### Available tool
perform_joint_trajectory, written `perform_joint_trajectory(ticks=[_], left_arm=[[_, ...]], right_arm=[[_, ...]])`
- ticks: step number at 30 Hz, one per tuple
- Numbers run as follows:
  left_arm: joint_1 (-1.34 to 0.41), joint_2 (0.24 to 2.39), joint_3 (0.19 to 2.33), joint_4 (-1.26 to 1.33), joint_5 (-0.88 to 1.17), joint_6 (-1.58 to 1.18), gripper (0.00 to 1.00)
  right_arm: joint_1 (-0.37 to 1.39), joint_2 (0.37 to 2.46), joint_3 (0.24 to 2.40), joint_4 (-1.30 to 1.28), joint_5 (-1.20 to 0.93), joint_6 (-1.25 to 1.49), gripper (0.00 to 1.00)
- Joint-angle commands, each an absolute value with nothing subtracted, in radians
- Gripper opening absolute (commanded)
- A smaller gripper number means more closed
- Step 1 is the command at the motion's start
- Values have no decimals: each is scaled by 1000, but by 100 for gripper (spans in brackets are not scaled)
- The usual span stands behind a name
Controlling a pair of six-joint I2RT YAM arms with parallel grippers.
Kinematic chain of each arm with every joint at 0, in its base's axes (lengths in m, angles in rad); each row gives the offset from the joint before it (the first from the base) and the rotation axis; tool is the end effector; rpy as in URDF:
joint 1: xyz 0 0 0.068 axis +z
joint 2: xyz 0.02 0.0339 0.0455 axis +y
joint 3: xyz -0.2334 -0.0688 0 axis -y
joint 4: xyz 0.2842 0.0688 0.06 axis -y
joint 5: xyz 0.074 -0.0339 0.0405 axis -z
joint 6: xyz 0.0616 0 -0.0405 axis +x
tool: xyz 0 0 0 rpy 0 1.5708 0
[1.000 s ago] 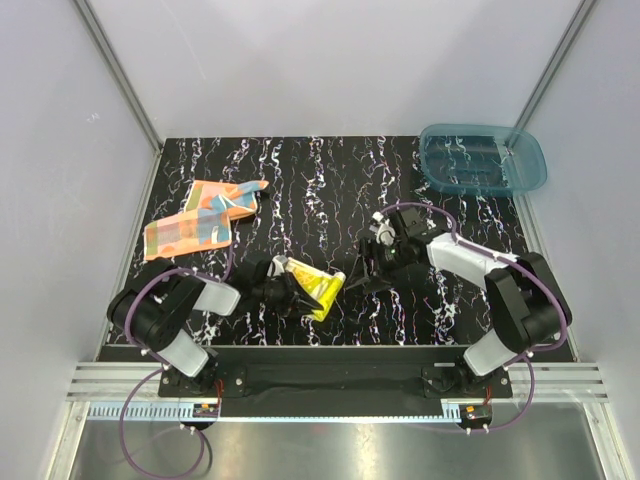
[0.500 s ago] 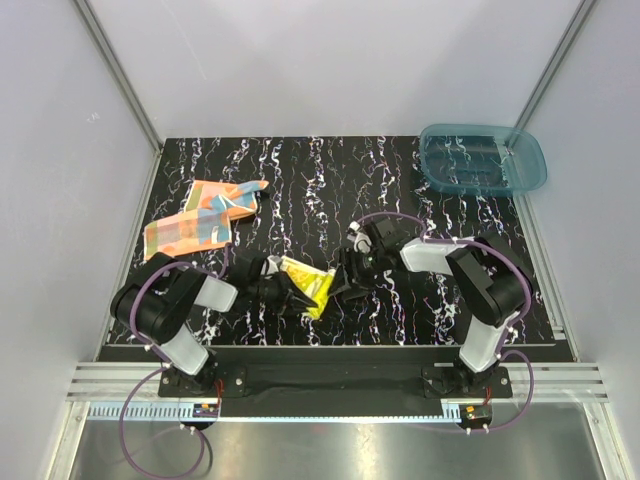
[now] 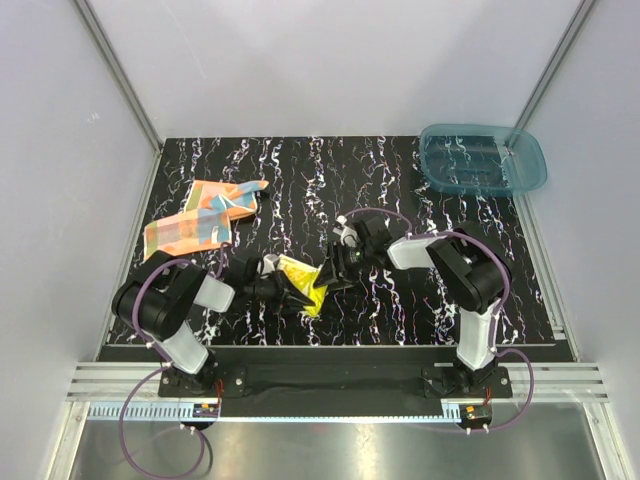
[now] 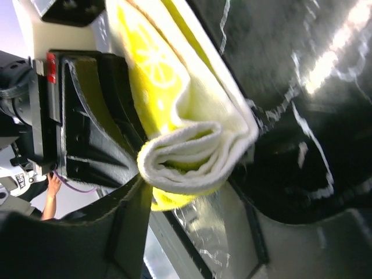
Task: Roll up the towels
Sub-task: Roll the towel
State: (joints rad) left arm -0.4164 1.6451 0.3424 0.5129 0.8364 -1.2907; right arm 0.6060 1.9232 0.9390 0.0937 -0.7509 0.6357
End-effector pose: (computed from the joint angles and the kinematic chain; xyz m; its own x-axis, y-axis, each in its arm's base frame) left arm 0.2116 -0.1436 0.0062 -0.8993 -0.3065 0.3120 -0.4172 0.3871 -0.8223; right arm 0.2906 0.2525 0.0365 -0.9708 -0.1447 -0.1912 -0.2395 0.5497 0.8003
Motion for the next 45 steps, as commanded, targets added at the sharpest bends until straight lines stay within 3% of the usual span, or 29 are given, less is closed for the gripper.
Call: perform_joint_trajectory(ticks=[1, 5, 8, 11, 13, 18, 22, 25, 32, 45], left_arm=[[-403, 1678, 308, 497, 880, -1321, 16], [-402, 1684, 305, 521, 896, -1321, 17], [-400, 1677, 304, 522, 900, -1315, 22], [-400, 1634, 331, 375, 862, -1226, 38], [-400, 1600, 388, 237, 792, -1152, 48], [-408, 1474, 500, -144, 615, -962, 52], [-478, 1337, 647, -488, 248, -859, 52], [-590, 1260, 773, -610, 15, -827, 52], [-921, 1249, 949, -594, -244, -720, 52], [-1130, 1503, 965, -434, -419, -703, 48]], right_arm=[[629, 2002, 933, 158, -650, 632, 55], [641, 2037, 939, 193, -650, 650, 46], [646, 2046, 948, 196, -643, 660, 33], [644, 2042, 965, 164, -620, 652, 20], [646, 2030, 979, 94, -582, 644, 19], [646, 1976, 1026, -90, -483, 589, 18], [653, 1912, 1052, -240, -402, 568, 18], [667, 1885, 1077, -320, -361, 557, 18], [710, 1884, 1179, -482, -308, 534, 19], [721, 1930, 1235, -563, -290, 526, 20]])
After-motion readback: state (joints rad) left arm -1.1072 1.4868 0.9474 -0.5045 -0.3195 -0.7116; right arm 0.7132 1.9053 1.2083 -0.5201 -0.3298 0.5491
